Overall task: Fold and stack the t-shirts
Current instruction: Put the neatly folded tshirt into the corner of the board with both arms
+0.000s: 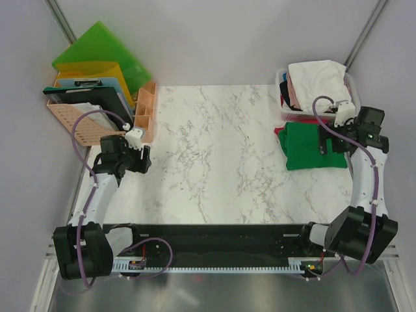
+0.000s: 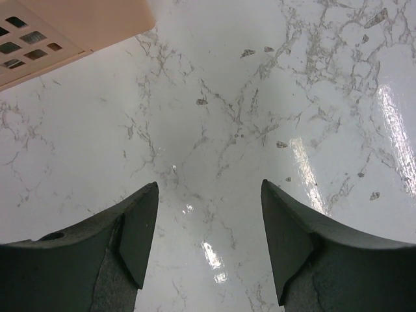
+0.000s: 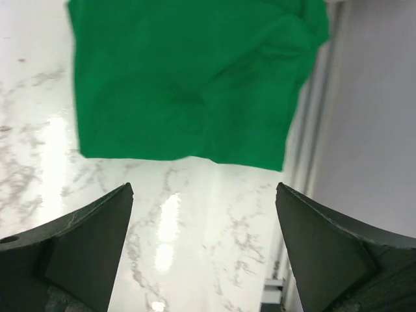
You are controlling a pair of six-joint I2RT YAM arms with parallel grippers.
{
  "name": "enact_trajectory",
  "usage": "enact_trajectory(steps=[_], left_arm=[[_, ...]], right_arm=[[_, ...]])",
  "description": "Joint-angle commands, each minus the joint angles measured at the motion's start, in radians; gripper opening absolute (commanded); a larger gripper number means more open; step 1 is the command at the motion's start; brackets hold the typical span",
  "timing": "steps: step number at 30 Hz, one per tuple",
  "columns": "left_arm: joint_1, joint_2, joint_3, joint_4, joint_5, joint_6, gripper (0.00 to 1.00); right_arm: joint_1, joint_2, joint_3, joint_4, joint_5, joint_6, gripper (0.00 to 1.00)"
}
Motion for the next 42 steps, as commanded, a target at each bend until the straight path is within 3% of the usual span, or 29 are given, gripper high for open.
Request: enact_trajectory(steps=[1, 6, 19, 23, 32, 38, 42], left_arm=[[0.005, 0.003, 0.006, 0.035, -0.002, 0.010, 0.71], [0.005, -0.026, 0.006, 0.035, -0.007, 0.013, 0.71], [0.005, -0.014, 0.014, 0.029, -0.001, 0.013, 0.72], [0.005, -0.020, 0.008, 0.029, -0.007, 0.016, 0.72], [0.005, 0.001, 0.003, 0.032, 0.008, 0.020, 0.71], [0.005, 0.004, -0.002, 0.032, 0.011, 0.021, 0.71], [0.005, 0.008, -0.003, 0.031, 0.010, 0.024, 0.71]], right_arm=[[0.054, 0.162, -0.006, -0.058, -0.137, 0.087, 0.98], [0.125, 0.396, 0.137, 0.017, -0.110, 0.169, 0.98], [0.209, 0.583, 0.422, 0.030, -0.032, 0.275, 0.98], [0.211, 0.605, 0.409, 0.036, -0.049, 0.281, 0.98], [0.212, 0.720, 0.209, 0.203, 0.020, 0.253, 0.98], [0.214, 0.767, 0.191, 0.224, -0.011, 0.252, 0.98], [0.212, 0.778, 0.194, 0.229, 0.073, 0.230, 0.98]])
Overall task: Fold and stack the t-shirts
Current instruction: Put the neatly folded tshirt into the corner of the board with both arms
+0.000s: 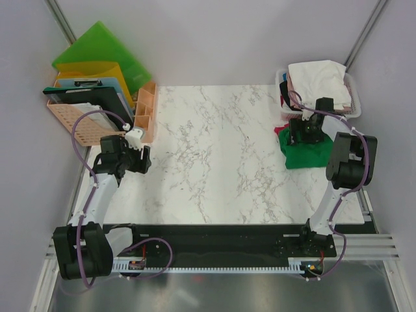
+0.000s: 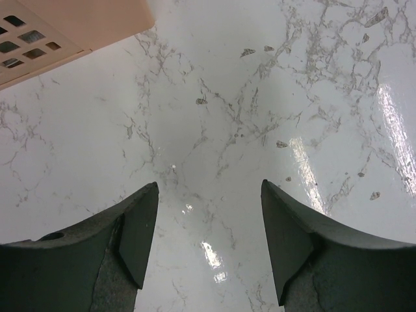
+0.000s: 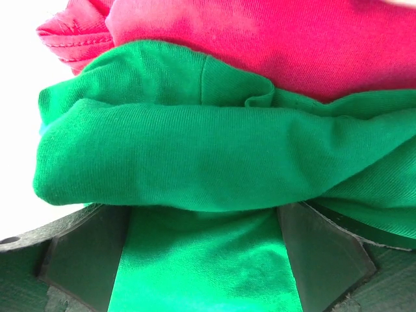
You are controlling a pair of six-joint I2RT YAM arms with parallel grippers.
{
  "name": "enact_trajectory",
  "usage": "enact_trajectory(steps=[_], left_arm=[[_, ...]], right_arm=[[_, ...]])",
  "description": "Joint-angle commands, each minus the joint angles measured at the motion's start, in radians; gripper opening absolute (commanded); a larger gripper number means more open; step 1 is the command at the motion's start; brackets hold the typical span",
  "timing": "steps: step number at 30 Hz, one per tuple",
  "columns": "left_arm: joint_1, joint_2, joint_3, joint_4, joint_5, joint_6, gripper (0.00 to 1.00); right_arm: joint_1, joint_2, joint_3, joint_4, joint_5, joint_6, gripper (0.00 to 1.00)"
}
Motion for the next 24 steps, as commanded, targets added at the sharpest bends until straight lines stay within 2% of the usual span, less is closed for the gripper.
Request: enact_trajectory(steps=[1, 16, 24], left_arm=[[0.005, -0.003, -0.004, 0.031, 0.010, 0.024, 0.71], [0.005, -0.014, -0.009, 0.032, 0.014, 0.027, 0.71], [0.005, 0.005, -0.003, 0.034, 0.010, 0.020, 0.71]], right_arm=[[-0.012, 0.064, -0.033, 0.033, 0.082, -0.028, 0.98], [-0.201, 0.004, -0.054, 0.022, 0.065, -0.113, 0.98], [-0.205, -0.004, -0.031, 0.014, 0.007, -0.102, 0.98]])
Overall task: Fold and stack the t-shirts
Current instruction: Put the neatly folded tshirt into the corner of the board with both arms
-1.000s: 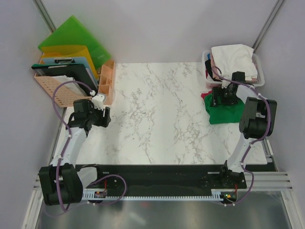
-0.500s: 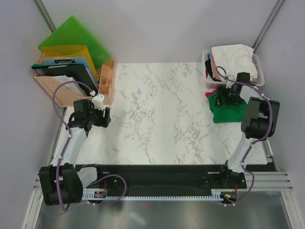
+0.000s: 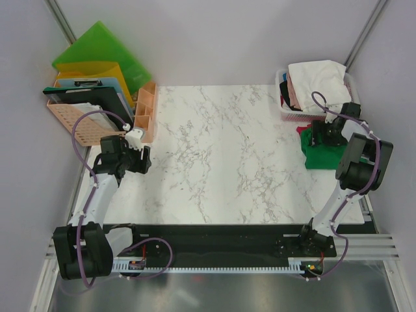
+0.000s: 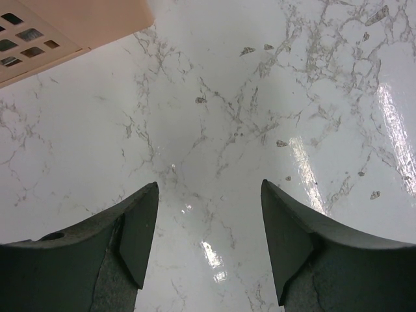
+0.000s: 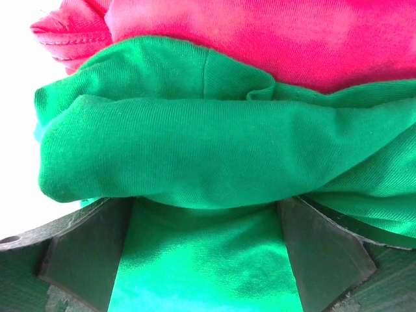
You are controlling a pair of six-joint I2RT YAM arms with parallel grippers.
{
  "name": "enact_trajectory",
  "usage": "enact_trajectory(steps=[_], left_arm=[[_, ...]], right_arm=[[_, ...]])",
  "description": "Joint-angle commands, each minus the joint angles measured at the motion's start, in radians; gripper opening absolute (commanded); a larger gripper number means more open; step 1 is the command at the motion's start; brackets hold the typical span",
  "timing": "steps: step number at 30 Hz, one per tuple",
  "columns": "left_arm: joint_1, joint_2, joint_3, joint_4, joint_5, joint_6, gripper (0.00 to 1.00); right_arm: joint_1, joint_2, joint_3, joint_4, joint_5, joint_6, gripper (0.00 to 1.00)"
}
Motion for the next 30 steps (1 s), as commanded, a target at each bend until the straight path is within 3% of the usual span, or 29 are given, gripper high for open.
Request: enact_trajectory(steps=[1, 7, 16, 23, 27, 29, 30], left_arm=[[0.003, 0.006, 0.002, 0.032, -0.003, 0.020, 0.71], [0.005, 0.007, 0.002, 0.031, 0.000, 0.020, 0.71], [0.005, 0.013, 0.001, 0.031, -0.002, 0.019, 0.71], [0.005, 0.009, -0.012, 0.032, -0.004, 0.024, 0.71], [0.008, -0.019, 0.004, 0.028, 0.000, 0.013, 0.70], [0.028, -0.045, 0.028, 0.000, 0.062, 0.007, 0.70], [0.098, -0.059, 0.069, -0.012, 0.126, -0.002, 0.70]], right_arm=[[-0.005, -0.010, -0.006, -0.050, -0.015, 0.001, 0.98], [-0.007, -0.128, 0.080, -0.127, -0.055, 0.005, 0.98], [-0.005, -0.314, 0.406, -0.303, -0.177, 0.075, 0.98], [-0.007, -0.527, 0.428, -0.313, -0.270, 0.163, 0.98], [-0.008, -0.634, 0.355, -0.345, -0.270, 0.140, 0.98], [-0.007, -0.668, 0.304, -0.354, -0.246, 0.117, 0.98], [-0.016, -0.684, 0.277, -0.353, -0.238, 0.106, 0.98]])
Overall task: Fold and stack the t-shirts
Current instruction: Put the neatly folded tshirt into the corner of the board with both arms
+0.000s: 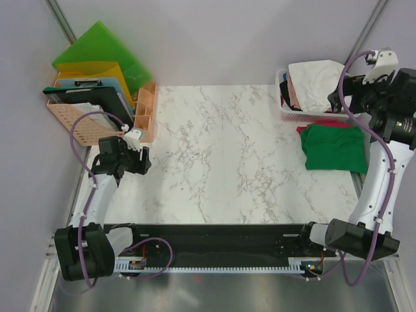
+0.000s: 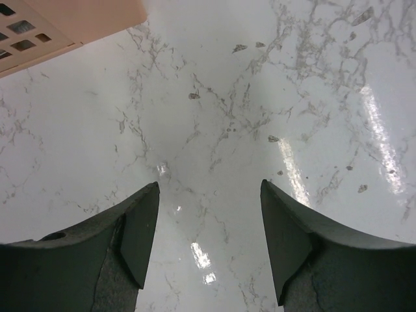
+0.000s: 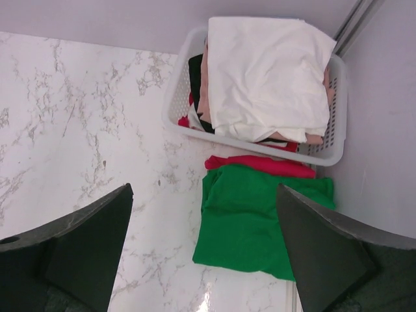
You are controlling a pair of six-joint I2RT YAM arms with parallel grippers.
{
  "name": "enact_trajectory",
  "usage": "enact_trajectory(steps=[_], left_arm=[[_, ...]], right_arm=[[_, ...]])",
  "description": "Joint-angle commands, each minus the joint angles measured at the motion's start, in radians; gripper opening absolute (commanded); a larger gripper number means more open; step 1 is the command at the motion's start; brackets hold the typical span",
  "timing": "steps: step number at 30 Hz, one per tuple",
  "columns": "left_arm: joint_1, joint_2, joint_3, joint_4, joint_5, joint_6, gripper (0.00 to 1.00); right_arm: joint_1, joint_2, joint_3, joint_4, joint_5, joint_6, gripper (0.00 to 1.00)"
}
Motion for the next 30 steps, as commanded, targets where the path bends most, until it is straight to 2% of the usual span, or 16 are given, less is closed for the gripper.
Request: enact_trajectory(steps=[1, 3, 4, 6, 8, 9, 11, 14, 15, 17, 19, 22, 24, 26, 30], left_arm=[[0.124, -0.079, 0.099, -0.025, 0.240, -0.023, 0.70], [0.256, -0.096, 0.163, -0.032, 0.317, -0.046, 0.70], [0.287, -0.107, 0.179, -0.030, 0.333, -0.049, 0.70], [0.354, -0.141, 0.199, -0.012, 0.309, -0.051, 0.70], [0.367, -0.164, 0.200, 0.014, 0.171, -0.052, 0.70], [0.372, -0.171, 0.184, 0.031, 0.028, -0.073, 0.70], [0.378, -0.197, 0.161, 0.082, -0.050, -0.074, 0.70], [0.378, -0.236, 0.090, 0.131, -0.115, -0.084, 0.70], [0.378, -0.260, 0.063, 0.151, -0.110, -0.094, 0.70], [0.378, -0.279, 0.040, 0.163, -0.077, -0.092, 0.71], [0.378, -0.308, 0.015, 0.179, 0.001, -0.104, 0.73], [0.379, -0.307, 0.016, 0.156, 0.147, -0.146, 0.80], [0.379, -0.296, 0.053, 0.119, 0.237, -0.164, 0.80], [0.379, -0.288, 0.087, 0.065, 0.285, -0.158, 0.80], [0.379, -0.323, 0.113, -0.008, 0.331, -0.067, 0.81]], right_arm=[[-0.024, -0.036, -0.132, -0.052, 0.002, -0.025, 0.98], [-0.051, -0.044, -0.181, -0.061, -0.042, -0.028, 0.98], [-0.082, -0.047, -0.220, -0.065, -0.056, -0.025, 0.98], [-0.128, -0.053, -0.254, -0.065, -0.087, -0.022, 0.98], [-0.146, -0.076, -0.310, -0.020, -0.084, 0.003, 0.98], [-0.148, -0.099, -0.362, 0.003, -0.081, 0.018, 0.98], [-0.148, -0.129, -0.419, 0.098, -0.078, 0.070, 0.98], [-0.143, -0.184, -0.488, 0.195, 0.020, 0.102, 0.98], [-0.143, -0.228, -0.526, 0.227, 0.133, 0.106, 0.98], [-0.143, -0.279, -0.576, 0.336, 0.231, 0.106, 0.98], [-0.143, -0.311, -0.620, 0.364, 0.299, 0.100, 0.98], [-0.143, -0.253, -0.654, 0.357, 0.284, 0.106, 0.98], [-0.143, -0.183, -0.650, 0.292, 0.246, 0.118, 0.98], [-0.143, -0.166, -0.668, 0.284, 0.172, 0.124, 0.98], [-0.143, -0.230, -0.734, 0.343, 0.143, 0.144, 0.98]])
